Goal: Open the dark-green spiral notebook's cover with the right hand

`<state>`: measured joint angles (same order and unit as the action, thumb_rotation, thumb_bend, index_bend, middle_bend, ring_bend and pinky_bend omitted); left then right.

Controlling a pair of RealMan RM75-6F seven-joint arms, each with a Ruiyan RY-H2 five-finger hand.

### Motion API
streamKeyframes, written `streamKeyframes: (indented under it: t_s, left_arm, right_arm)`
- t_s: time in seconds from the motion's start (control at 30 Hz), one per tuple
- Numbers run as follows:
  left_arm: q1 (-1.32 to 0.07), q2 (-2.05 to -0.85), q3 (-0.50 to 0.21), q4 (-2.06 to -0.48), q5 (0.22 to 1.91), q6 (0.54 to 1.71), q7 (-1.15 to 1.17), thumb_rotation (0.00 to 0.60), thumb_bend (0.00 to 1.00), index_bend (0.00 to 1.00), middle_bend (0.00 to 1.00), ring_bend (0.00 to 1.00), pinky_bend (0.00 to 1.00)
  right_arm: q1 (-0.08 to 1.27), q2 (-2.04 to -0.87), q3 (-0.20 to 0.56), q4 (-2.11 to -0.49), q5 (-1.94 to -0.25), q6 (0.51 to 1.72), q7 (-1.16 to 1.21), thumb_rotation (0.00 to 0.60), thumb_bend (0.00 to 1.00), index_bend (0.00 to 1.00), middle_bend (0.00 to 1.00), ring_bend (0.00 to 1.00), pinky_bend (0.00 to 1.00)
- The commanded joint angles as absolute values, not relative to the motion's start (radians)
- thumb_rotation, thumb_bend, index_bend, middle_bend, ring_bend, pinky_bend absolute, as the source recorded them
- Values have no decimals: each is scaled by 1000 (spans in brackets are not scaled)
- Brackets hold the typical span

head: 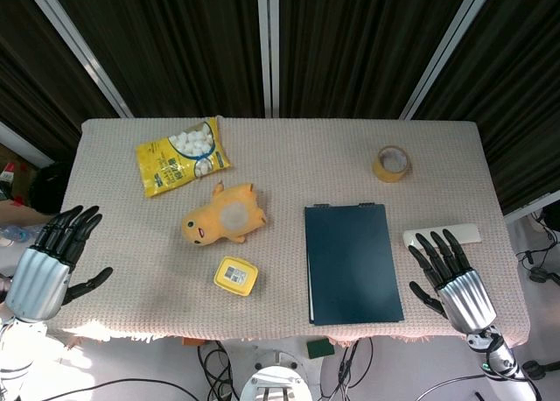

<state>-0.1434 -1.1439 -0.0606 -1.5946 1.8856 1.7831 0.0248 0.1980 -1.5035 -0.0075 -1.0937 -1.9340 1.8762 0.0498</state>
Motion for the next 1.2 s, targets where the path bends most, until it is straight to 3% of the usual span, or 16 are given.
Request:
streamKeyframes:
  t_s: [0.03,0.33,0.6,0.83,1.2]
  left_arm:
    - [-153,-1142,-72,-1615,1905,1791,45,600,98,45,87,90,187]
    - [-149,-1150,-52,-1608,1867,1749,42,600,98,45,87,90,187]
    - [-138,-1155,-25,-1605,1837,1708,49,600,98,50,86,90,187]
    - [-135,-1165,-20,-1604,1808,1687,40,600,98,50,87,90,187]
    - [-110,-1181,-2,-1609,1831,1725,36,600,98,50,87,90,187]
  right_arm:
    - [223,-1546,21,-1056,-1937,1902,90,600,233,0,0,0,0]
    - [232,-1542,-3,-1032,-1931,1883,130,600,233,0,0,0,0]
    - [232,-1307,-140,-1195,-1941,1618,-68,600,214,54,0,0,0]
    - [239,-1157,-208,-1386,-1852,1379,-152,600,178,56,0,0,0]
    - [287,-1187,-236,-1486,-1888,1231,-216,600,147,56,0,0,0]
